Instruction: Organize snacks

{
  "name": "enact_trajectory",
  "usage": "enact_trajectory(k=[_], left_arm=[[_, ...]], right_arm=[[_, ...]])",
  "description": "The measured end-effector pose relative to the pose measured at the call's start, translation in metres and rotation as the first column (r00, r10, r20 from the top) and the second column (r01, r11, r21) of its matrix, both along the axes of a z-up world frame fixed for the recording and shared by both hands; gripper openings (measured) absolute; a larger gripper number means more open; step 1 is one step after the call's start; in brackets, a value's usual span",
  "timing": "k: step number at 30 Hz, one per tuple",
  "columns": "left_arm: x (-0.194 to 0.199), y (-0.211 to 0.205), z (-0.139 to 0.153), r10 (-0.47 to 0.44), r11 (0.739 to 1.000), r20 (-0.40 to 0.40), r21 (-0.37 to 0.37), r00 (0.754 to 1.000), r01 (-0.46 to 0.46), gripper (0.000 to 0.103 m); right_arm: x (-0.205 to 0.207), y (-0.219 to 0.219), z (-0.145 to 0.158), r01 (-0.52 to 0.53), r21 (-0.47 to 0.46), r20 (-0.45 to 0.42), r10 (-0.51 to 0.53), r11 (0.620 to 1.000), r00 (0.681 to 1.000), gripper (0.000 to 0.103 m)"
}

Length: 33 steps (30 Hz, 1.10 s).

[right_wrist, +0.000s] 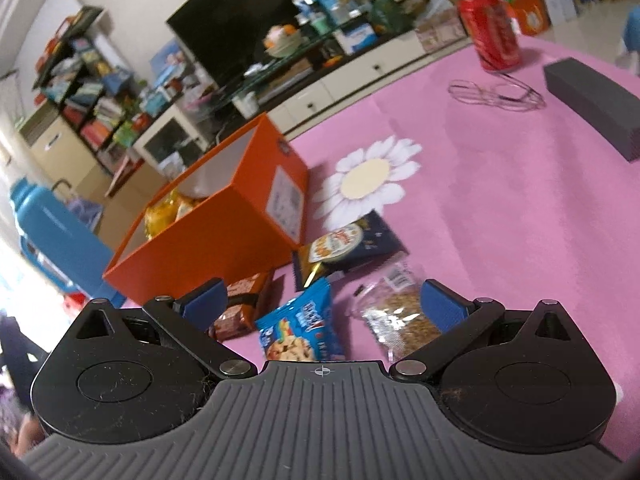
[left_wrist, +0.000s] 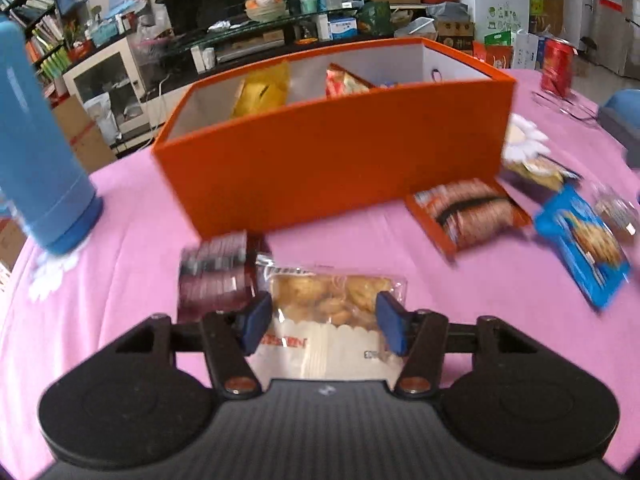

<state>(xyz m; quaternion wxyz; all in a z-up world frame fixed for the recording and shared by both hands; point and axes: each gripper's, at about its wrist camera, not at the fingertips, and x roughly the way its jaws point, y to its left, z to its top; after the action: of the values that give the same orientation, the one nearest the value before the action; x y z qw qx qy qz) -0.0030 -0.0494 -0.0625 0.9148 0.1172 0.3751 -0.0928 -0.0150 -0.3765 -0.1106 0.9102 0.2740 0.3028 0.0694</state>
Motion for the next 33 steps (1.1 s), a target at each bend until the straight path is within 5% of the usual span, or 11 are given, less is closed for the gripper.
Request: enact_trajectory(k=[5, 12, 16, 33], left_arm=[[-0.033, 0.015, -0.007, 0.008, 1.0, 0.014, -0.004, 1.0, -0.008, 0.069], [-0.027, 0.045, -0.004, 0.083, 0.977, -0.038, -0.192, 0.996, -0.089, 0.073], [-0.028, 0.058, 0.002, 0.102, 0.96, -0.032, -0.259, 0.994, -0.107, 0.077], [-0.023, 0.054, -0.002, 0.065, 0.95, -0.064, -0.303, 0.996, -0.081, 0.086]], right_arm=[[-0.006, -0.009, -0.004, 0.054, -0.056, -0.033, -0.056, 0.997, 0.998, 0.09], [-0.024, -0.004, -0.009, 0.073, -0.329, -0.038, -0.09, 0.942, 0.995, 0.09], [-0.018, 0.013, 0.002, 0.025, -0.298, 0.033, -0.016, 0.954, 0.999, 0.09], [0.045, 0.14, 0.014, -0.209, -0.34, 0.021, 0.229, 0.917, 0.973, 0.089]])
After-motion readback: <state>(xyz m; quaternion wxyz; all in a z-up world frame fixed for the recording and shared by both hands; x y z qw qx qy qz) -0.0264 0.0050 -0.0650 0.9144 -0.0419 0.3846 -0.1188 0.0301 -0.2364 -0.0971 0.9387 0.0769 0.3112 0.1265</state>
